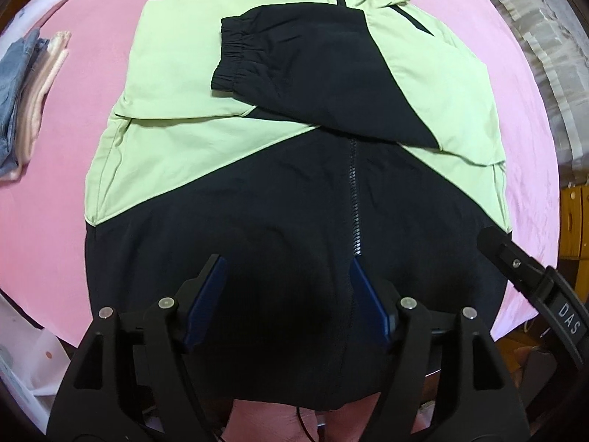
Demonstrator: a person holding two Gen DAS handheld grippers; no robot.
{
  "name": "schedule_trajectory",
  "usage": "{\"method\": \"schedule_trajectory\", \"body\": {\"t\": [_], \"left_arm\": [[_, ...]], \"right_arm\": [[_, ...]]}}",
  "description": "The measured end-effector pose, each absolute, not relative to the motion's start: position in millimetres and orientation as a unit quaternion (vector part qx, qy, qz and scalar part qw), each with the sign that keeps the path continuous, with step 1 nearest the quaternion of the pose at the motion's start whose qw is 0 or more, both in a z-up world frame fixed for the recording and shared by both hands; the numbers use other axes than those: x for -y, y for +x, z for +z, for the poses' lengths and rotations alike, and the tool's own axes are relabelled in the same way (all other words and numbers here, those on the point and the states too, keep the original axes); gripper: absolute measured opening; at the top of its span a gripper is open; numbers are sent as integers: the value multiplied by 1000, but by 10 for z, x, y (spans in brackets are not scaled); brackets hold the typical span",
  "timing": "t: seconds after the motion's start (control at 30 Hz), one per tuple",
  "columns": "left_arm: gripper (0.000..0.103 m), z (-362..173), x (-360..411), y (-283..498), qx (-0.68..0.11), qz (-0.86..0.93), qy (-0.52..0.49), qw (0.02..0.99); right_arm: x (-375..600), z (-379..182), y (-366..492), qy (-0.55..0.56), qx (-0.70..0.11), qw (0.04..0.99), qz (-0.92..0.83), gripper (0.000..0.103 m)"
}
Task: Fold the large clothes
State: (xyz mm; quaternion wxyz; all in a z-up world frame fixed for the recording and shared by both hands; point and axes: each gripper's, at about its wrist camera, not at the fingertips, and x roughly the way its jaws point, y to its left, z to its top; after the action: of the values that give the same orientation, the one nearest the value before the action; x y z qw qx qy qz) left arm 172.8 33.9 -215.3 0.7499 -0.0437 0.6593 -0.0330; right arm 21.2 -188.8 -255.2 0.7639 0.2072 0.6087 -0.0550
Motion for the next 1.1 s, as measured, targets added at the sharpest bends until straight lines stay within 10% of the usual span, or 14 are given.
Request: {"method": "schedule_trajectory", "body": {"t": [0.57, 1.1], "left_arm": [[69, -1850, -476, 1673, -663, -44, 1, 747], [70, -1059, -859, 3230, -659, -119, 234, 705]], "right_arm": [[1962, -2491, 25, 220, -641, 735, -29, 93], [2205, -1928, 1942, 154, -759, 629, 72, 98]]}}
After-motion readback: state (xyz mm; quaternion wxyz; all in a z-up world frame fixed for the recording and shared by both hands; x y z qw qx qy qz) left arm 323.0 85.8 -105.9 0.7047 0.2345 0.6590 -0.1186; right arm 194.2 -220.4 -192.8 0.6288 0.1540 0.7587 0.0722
